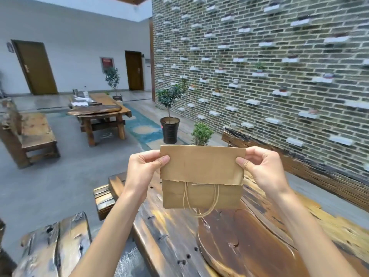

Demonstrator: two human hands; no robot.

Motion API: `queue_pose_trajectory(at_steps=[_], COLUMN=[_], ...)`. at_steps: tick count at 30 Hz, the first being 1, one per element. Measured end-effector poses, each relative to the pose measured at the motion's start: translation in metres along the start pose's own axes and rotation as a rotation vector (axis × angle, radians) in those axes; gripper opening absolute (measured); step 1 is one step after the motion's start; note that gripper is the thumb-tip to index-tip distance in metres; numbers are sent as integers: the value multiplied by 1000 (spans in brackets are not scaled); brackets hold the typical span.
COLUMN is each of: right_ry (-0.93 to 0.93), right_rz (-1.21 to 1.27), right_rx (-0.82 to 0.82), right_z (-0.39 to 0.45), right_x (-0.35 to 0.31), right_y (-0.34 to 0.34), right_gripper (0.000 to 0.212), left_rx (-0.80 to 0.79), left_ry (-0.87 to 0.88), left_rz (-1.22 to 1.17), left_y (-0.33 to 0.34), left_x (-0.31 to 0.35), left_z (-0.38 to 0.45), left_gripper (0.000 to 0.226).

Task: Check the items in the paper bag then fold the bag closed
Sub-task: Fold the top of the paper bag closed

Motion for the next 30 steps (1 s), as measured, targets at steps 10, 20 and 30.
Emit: queue_pose_trajectory(at_steps=[10, 20, 30], right_ry=[3, 65, 208], right_rz=[-5, 1, -101], right_rx=[-85, -85, 20], right_z=[106, 219, 274], right_x=[49, 117, 190], right_y=[130, 217, 275], right_gripper=[24, 14, 12], left_rx=[75, -46, -180], left_ry=[5, -67, -220], left_rz=[29, 78, 104], left_y=[-77, -106, -119], left_x=[-57, -133, -229], left_z=[131, 294, 409], left_gripper=[21, 22, 18])
Point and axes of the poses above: each hand's wrist, its own z-axis towards the middle knuckle, its own y-axis out of the palm, x = y × z, the point moved 6 cm from there along z, towards the middle knuckle, and after that the axes turned 1 degree about x, right-handed, at the moved point
